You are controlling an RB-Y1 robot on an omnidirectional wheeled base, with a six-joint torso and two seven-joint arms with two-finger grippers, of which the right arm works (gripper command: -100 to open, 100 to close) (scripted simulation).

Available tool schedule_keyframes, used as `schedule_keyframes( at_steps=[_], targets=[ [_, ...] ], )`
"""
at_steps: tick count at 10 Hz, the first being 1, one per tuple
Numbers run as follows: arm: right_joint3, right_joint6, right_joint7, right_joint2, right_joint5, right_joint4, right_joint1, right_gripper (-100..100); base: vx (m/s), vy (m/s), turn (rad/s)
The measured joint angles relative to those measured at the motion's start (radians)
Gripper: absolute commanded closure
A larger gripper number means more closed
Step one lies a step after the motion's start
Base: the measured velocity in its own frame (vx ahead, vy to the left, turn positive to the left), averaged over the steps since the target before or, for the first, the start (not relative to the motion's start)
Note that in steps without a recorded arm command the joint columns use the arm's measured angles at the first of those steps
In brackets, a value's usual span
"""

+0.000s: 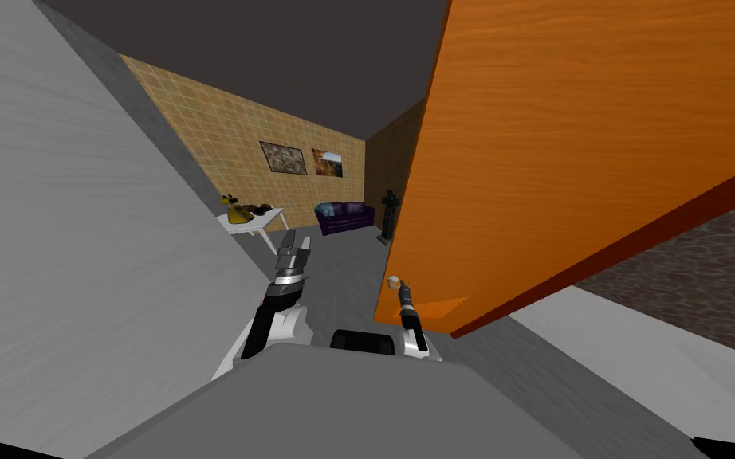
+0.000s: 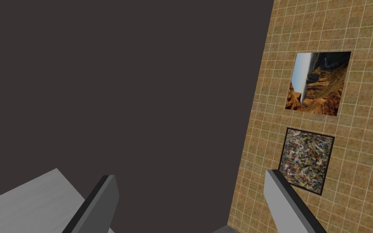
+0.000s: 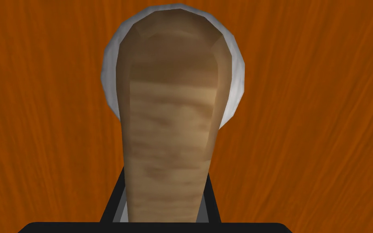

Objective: Push the door open

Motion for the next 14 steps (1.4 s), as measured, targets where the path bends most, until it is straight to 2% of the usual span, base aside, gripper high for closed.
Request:
schedule_keyframes(
  at_steps=[1, 3, 6, 7, 8, 9, 10, 12, 14],
  targets=[
    [-0.009, 0.008, 0.010, 0.005, -0.004, -0.013, 0.005, 100, 0.214, 0.053, -0.066],
    [-0.035, -0.015, 0.023, 0.017, -0.015, 0.023, -0.020, 100, 0.220, 0.072, -0.076],
    [-0.070, -0.017, 0.043, 0.053, -0.030, 0.004, -0.013, 100, 0.117, 0.057, -0.068],
    [-0.073, -0.017, 0.044, 0.053, -0.031, 0.002, -0.013, 100, 0.125, 0.013, -0.041],
    [-0.080, -0.017, 0.046, 0.041, -0.036, 0.019, -0.020, 100, 0.212, 0.043, -0.047],
    [-0.085, -0.011, 0.050, 0.034, -0.040, 0.012, -0.008, 100, 0.218, 0.042, -0.040],
    [-0.094, -0.011, 0.053, 0.026, -0.046, 0.016, -0.010, 100, 0.223, 0.022, -0.037],
    [-0.107, 0.010, 0.059, 0.019, -0.054, -0.025, 0.006, 100, 0.206, 0.039, -0.047],
    [-0.128, -0.012, 0.062, 0.015, -0.066, 0.005, -0.015, 100, 0.189, 0.056, -0.055]
  ],
)
